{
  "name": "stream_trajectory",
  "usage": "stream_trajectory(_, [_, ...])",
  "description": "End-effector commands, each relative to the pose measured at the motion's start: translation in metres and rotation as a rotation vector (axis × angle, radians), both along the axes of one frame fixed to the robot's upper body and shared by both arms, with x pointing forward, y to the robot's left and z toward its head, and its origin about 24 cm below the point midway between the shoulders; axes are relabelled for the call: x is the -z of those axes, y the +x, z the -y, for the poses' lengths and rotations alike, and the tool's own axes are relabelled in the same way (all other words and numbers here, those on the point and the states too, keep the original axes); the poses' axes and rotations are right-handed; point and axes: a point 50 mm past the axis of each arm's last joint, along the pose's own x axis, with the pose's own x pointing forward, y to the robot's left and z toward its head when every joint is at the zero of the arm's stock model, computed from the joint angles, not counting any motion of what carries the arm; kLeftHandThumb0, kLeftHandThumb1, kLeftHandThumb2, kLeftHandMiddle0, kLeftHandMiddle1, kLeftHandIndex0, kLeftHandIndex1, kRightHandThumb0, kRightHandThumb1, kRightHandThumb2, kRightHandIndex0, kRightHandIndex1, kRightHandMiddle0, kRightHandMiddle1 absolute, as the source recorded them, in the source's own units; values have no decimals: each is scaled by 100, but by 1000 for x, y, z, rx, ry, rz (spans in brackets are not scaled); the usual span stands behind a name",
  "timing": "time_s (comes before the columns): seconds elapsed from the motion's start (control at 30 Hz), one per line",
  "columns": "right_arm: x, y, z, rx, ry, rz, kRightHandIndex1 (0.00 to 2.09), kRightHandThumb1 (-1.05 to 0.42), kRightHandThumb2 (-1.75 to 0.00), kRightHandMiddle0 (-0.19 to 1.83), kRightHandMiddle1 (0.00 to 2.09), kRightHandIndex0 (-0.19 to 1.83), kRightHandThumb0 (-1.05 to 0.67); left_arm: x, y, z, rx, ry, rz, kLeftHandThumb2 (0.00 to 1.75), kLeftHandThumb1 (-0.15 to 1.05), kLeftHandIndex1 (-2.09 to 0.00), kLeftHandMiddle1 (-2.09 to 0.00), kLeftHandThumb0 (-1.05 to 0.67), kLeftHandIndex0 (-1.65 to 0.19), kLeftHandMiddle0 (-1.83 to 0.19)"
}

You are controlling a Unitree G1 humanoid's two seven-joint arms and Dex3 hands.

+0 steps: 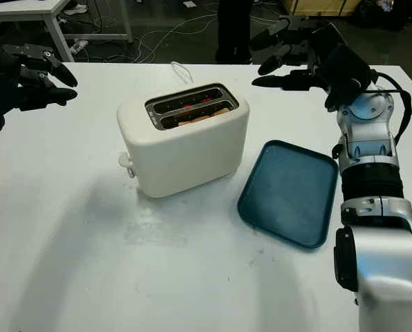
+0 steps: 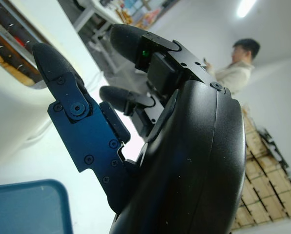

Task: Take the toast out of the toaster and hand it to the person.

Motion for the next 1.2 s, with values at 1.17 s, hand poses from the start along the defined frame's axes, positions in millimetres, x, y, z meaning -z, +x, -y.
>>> stream_trajectory(1.17, [8,-17,7,-12,-62,-8,65,-67,-1,74,28,70,-31,14,-5,8,43,-62,-16,0,82,-95,-98,-105,-96,-107])
